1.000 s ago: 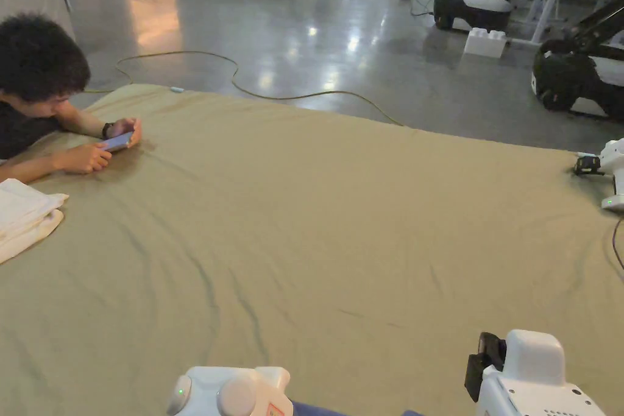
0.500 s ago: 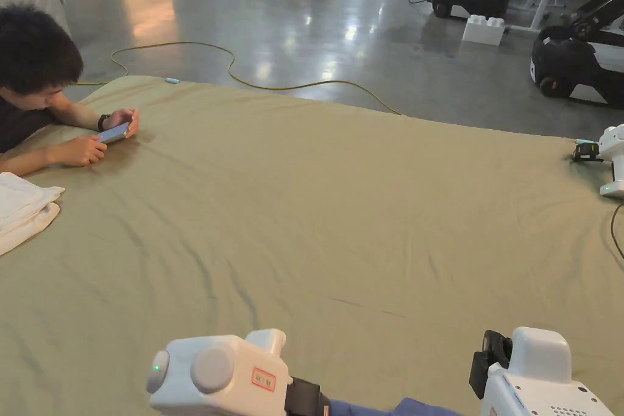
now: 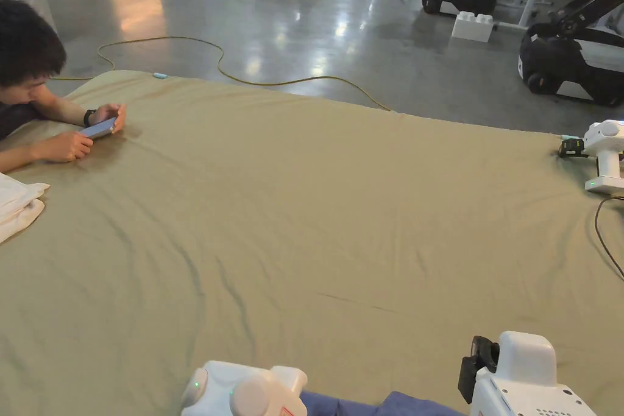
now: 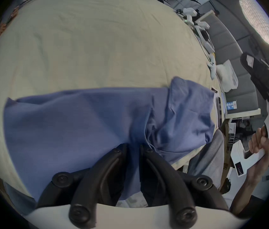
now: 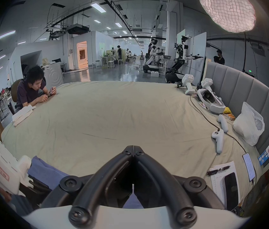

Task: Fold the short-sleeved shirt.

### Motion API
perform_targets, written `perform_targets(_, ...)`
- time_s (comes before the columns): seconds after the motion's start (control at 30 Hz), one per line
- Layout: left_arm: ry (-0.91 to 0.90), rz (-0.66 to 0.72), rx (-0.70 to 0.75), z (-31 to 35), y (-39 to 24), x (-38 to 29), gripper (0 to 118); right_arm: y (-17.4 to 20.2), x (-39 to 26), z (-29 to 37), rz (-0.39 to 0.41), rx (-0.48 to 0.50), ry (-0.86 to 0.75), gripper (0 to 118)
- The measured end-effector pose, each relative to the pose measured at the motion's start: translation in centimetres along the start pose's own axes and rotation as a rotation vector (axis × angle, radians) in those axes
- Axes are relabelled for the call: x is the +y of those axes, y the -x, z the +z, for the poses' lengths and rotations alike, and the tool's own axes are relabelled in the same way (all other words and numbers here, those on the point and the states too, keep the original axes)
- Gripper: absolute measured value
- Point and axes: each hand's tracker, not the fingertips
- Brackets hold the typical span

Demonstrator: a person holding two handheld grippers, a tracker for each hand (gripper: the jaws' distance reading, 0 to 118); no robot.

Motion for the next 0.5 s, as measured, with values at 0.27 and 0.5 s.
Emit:
perform_targets(0.27, -0.058, 0.010, -0.071, -0.9, -0.1, -0.1, 17, -0.1, -0.5, 0.0, -0.011, 0.001, 0.018, 0)
perform_targets(0.5, -0.166, 0.092, -0.233, 5.6, 4.1, 0.1, 21, 0.0, -0.1, 0.2, -0.007, 0.009, 0.010, 0)
